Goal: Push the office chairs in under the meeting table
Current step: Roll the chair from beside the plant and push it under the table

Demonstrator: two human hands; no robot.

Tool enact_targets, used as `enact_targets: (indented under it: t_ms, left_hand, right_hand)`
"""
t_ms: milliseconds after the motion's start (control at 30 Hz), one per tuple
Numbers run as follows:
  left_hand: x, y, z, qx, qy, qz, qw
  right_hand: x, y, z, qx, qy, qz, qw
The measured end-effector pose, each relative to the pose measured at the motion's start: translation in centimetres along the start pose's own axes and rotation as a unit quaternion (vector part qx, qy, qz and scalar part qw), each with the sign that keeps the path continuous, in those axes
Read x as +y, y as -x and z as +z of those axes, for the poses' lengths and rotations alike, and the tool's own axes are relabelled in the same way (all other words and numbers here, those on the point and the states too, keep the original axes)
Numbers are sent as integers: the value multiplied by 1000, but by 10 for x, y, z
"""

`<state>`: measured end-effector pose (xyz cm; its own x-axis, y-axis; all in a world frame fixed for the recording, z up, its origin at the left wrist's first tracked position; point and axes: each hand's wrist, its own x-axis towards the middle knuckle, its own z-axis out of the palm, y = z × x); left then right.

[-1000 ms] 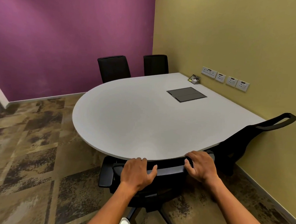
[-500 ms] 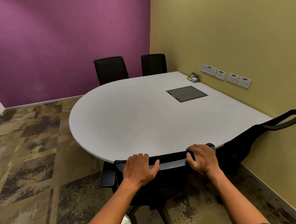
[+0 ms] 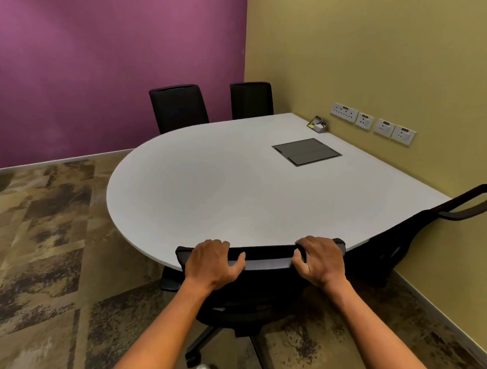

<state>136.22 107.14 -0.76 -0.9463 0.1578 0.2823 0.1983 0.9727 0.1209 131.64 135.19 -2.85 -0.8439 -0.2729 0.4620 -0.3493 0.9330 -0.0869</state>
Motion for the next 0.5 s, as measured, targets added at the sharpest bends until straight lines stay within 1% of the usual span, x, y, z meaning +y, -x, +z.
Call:
enact_targets:
  t_ms: [300, 500]
  left_hand:
    - [-32, -16, 3, 5, 21, 20, 1000]
    - [-38, -13, 3, -19, 18, 17, 1000]
  right_hand:
    - [-20, -8, 4, 2, 11, 11, 1000]
    - [-27, -6, 1, -23, 15, 15, 999]
